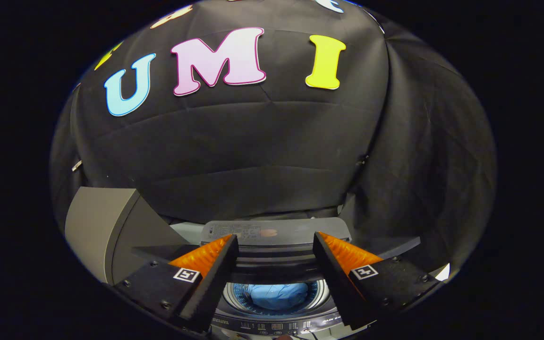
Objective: Put the clothes into the washing machine and then close the washing machine lid.
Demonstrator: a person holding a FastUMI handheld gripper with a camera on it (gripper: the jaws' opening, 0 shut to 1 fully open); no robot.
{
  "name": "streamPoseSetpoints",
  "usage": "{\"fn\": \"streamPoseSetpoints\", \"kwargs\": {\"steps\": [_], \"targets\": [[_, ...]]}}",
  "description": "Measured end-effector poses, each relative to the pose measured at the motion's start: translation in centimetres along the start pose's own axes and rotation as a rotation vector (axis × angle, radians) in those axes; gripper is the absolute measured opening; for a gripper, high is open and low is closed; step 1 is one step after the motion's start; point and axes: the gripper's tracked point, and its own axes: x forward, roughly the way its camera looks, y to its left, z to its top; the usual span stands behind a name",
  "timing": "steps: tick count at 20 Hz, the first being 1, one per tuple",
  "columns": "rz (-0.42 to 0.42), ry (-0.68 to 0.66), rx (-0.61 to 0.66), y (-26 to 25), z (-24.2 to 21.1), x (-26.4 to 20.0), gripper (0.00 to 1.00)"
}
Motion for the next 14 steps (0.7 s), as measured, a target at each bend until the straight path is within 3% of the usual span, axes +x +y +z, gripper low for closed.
{"fn": "streamPoseSetpoints", "kwargs": {"steps": [5, 14], "targets": [[0.001, 0.038, 0.016, -0.2, -2.3, 0.1, 1.0], [-0.007, 0.198, 0.031, -1.0, -11.1, 0.4, 1.0]]}}
